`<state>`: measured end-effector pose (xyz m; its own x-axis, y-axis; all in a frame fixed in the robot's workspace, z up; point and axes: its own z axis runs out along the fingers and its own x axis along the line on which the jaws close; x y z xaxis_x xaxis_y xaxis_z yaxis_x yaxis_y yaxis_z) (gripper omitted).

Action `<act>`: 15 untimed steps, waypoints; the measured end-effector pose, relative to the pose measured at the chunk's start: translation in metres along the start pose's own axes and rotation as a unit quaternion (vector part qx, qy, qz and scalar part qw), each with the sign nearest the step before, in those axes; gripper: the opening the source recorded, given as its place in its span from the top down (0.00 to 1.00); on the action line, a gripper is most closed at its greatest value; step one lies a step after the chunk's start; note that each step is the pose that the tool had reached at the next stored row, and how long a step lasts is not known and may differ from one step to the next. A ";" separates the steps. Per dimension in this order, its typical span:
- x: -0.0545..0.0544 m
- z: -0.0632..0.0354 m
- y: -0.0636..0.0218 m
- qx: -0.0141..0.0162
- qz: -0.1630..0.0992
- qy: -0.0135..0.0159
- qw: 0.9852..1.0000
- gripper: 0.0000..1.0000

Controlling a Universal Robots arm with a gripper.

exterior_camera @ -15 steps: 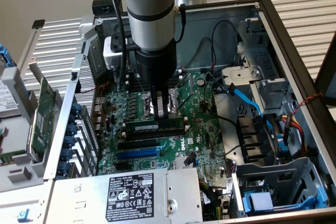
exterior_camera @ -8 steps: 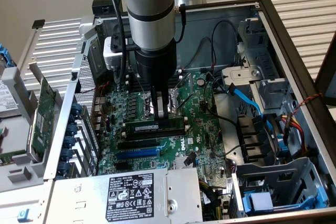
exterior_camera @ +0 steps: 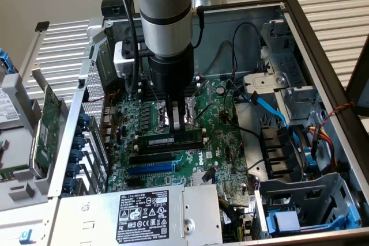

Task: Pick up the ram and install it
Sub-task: 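Insert the ram into the slot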

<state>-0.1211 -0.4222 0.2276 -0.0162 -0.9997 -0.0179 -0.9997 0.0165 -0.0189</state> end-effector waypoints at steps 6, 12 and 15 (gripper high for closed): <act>0.000 0.0001 0.0006 0.000 0.000 0.000 1.000 0.86; 0.000 0.0000 0.0015 0.001 0.000 0.000 1.000 0.86; 0.000 0.0001 0.0015 0.003 0.000 0.000 1.000 0.86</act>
<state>-0.1227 -0.4222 0.2275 -0.0161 -0.9997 -0.0181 -0.9996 0.0165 -0.0242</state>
